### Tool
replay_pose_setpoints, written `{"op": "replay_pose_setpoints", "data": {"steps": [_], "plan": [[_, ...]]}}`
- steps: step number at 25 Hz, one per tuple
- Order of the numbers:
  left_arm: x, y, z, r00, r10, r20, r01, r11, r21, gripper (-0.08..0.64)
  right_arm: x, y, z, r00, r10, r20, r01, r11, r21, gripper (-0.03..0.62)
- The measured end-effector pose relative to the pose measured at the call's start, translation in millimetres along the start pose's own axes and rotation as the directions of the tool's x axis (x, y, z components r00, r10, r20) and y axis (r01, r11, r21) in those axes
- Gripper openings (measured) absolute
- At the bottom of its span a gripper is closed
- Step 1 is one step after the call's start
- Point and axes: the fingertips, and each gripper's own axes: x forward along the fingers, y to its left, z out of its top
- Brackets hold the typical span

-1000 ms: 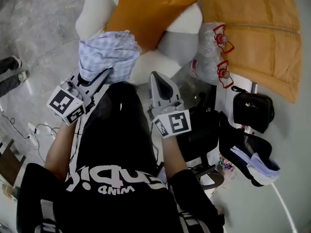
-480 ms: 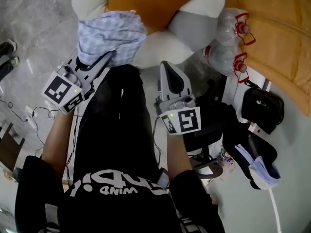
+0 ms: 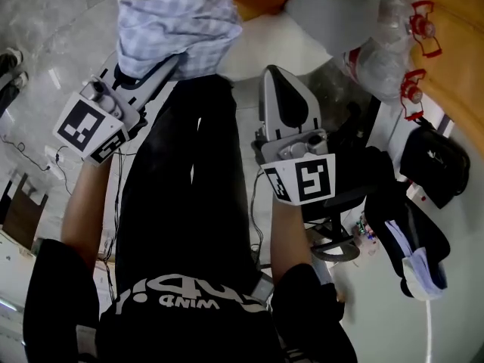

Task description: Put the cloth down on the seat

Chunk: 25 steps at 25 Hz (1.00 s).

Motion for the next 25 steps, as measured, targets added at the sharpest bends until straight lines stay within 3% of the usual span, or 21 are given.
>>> {"op": "replay_pose_setpoints", "data": {"steps": [11,25], "plan": [[76,24,-78,0.998,-0.031,-0.058,0.032,1.0,0.002,0.097,6,-51,-99,0.997,-0.045,-0.066,0.05,0.996,0.069,0.02],[130,78,-180,0.993,-0.024,-0.115,0.024,1.0,-0.002,0.097,40,-67,-160,0.996,-0.052,-0.07,0.059,0.993,0.104,0.02]]}}
